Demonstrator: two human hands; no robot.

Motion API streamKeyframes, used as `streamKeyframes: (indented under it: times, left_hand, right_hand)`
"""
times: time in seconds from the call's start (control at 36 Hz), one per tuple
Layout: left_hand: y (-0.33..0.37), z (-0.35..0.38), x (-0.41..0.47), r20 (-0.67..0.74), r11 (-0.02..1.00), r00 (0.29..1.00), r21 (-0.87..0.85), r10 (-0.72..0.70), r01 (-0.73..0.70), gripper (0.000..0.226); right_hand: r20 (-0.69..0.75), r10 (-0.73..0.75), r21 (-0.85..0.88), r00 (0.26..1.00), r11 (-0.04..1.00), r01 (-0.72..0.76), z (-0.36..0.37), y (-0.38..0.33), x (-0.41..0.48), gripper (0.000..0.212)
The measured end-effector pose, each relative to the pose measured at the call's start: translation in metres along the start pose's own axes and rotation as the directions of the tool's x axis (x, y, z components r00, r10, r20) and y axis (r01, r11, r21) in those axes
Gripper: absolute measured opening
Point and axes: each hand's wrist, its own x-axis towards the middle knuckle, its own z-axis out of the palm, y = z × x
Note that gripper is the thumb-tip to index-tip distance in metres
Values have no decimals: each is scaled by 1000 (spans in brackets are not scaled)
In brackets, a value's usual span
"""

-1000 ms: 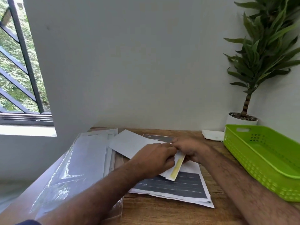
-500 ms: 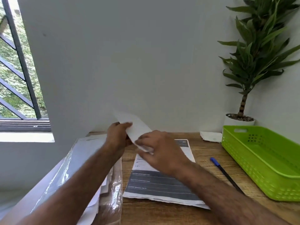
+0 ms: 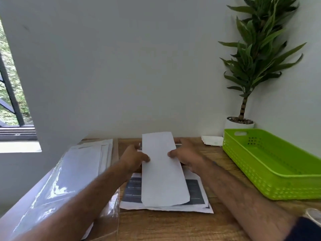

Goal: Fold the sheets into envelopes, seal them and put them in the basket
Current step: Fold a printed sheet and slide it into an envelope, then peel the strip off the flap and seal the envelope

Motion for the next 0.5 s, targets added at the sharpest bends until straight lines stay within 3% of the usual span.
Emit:
streamKeyframes:
  times: [0.11, 0.19, 0.28, 0.33, 0.5]
  left_hand:
    - [-1, 2, 3, -83, 988, 996, 153, 45, -32, 67]
    - [9, 9, -7, -155, 937, 973, 331, 172, -113, 66]
    - [18, 12, -21, -149, 719, 914, 668, 378, -189, 48]
    - [24, 15, -31, -121, 598, 874, 772, 470, -215, 34]
    - [40, 42, -64, 65, 512, 845, 770, 530, -380, 24]
  right_hand:
    - [-44, -206, -340, 977, 923, 179, -3, 3, -9, 52]
    - [-73, -311, -523, 948, 821, 229, -4, 3, -11, 38]
    - [-102, -395, -529, 913, 799, 287, -9, -6, -19, 25]
    - [-123, -442, -525, 888, 788, 320, -13, -11, -31, 24]
    - [-181, -562, -532, 807, 746, 401, -35, -23, -89, 18]
